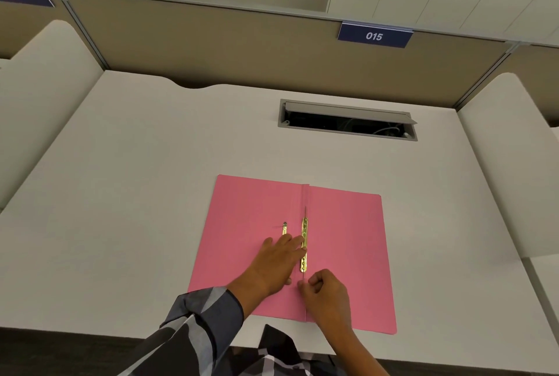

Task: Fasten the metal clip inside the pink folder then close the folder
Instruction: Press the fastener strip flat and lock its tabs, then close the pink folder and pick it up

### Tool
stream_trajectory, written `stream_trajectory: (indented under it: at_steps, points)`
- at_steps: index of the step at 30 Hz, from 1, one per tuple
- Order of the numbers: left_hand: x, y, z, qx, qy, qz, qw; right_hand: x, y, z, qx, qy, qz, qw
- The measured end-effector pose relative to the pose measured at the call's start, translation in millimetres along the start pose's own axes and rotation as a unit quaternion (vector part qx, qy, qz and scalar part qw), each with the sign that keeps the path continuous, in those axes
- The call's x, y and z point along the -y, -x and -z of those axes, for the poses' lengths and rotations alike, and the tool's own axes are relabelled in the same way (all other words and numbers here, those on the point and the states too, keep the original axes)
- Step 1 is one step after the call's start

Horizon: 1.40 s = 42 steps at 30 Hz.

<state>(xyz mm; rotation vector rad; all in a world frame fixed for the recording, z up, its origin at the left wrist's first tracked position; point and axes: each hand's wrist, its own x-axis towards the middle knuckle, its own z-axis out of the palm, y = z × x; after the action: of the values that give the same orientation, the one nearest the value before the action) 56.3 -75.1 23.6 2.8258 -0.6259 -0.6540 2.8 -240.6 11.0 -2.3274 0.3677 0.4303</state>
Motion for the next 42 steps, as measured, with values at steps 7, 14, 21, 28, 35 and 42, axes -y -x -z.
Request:
stream_trajectory:
  at_steps: [7,14,21,28,35,42]
  points:
    - [7.9,6.5,-9.6,-0.036,0.056,-0.013,0.998,-21.1,8.5,2.0,0.053,0.015,0.053,0.997]
    - [40.9,62.4,-16.2,-0.207,0.214,0.337,0.893,-37.7,3.2,12.1,0.044,0.095,0.103,0.989]
    - [66.1,103.8,-31.7,-0.166,0.349,0.522,0.76,-42.4,1.7,12.6,0.028,0.11,0.119,0.986]
    - [82.3,115.7,-16.4,-0.225,0.482,0.489,0.691,-42.9,0.1,10.3,0.027,0.115,0.121,0.986]
    - [86.5,132.0,11.6,-0.276,0.602,0.445,0.603,-46.0,-0.7,11.3,0.028,0.108,0.13,0.985]
    - [75.0,139.1,38.5,-0.264,0.703,0.403,0.523,-51.2,-2.7,17.9,0.034,0.02,0.117,0.992]
